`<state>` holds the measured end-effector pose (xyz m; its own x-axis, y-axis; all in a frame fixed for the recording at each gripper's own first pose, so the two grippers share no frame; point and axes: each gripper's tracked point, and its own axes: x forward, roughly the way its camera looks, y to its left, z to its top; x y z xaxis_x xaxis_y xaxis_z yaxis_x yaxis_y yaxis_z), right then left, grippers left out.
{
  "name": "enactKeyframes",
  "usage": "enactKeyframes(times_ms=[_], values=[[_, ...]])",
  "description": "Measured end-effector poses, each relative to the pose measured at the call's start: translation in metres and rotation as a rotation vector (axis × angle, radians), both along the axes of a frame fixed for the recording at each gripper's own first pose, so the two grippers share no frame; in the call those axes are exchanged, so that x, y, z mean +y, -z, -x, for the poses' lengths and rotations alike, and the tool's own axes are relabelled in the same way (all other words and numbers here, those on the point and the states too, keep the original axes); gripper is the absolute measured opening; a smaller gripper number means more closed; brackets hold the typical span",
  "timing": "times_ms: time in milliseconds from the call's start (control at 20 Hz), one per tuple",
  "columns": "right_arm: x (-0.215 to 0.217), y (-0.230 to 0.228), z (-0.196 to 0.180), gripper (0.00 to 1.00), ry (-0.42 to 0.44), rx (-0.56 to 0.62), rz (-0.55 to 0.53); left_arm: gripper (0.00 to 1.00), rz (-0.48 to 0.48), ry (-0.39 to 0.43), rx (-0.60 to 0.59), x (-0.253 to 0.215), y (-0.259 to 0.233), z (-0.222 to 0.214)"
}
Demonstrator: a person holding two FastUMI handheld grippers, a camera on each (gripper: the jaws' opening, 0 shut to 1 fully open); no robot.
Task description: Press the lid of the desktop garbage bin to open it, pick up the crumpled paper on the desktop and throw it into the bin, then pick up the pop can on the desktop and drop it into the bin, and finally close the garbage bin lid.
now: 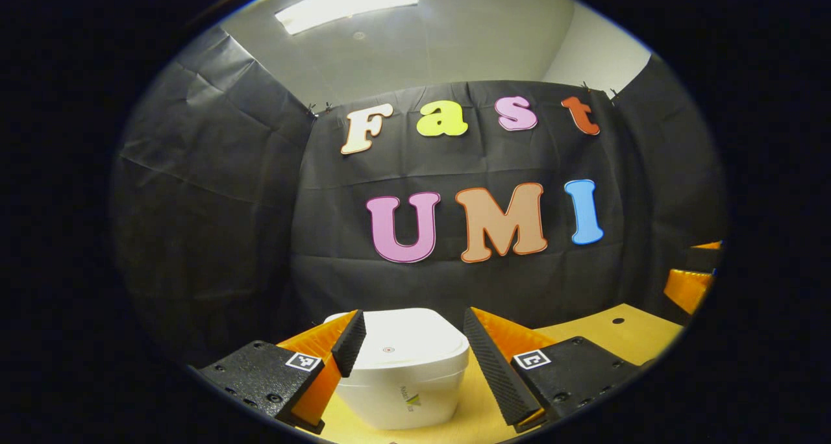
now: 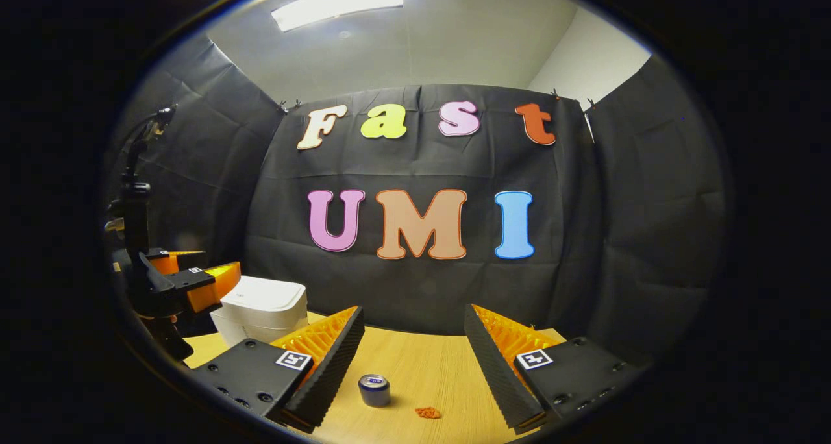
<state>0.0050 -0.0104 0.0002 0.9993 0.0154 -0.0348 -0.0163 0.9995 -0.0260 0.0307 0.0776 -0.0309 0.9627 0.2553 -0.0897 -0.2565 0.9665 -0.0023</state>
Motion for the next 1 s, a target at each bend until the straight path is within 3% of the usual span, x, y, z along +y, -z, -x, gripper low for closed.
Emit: enactKeyframes(times_ms=[200,250,350,450,500,650,900,1000], values=[[-0.006,0.001,-0.002,0.98,0.018,0.006,-0.001,0.79,-0.009,-0.008,0.006,0.007,0.007,-0.01],[-0.008,0.002,-0.001,0.98,0.02,0.007,-0.002,0.69,-0.009,-0.012,0.015,0.009,0.012,-0.012],[-0.01,0.001,-0.003,0.98,0.026,0.007,-0.001,0.6,-0.009,-0.037,0.046,0.016,0.021,-0.014],[-0.01,0.002,-0.004,0.98,0.028,0.009,-0.002,0.29,0.009,-0.043,0.077,0.016,0.033,-0.016],[-0.01,0.003,-0.004,0.98,0.027,0.011,-0.002,0.32,0.021,-0.042,0.085,0.014,0.035,-0.017],[-0.009,0.003,-0.004,0.98,0.027,0.012,0.003,0.18,0.022,-0.027,0.102,0.017,0.044,-0.018],[-0.009,0.007,-0.004,0.98,0.03,0.022,0.002,0.11,0.005,-0.012,0.117,0.017,0.053,-0.025],[-0.01,0.007,-0.006,0.98,0.032,0.024,0.001,0.03,0.015,-0.015,0.129,0.02,0.06,-0.029]])
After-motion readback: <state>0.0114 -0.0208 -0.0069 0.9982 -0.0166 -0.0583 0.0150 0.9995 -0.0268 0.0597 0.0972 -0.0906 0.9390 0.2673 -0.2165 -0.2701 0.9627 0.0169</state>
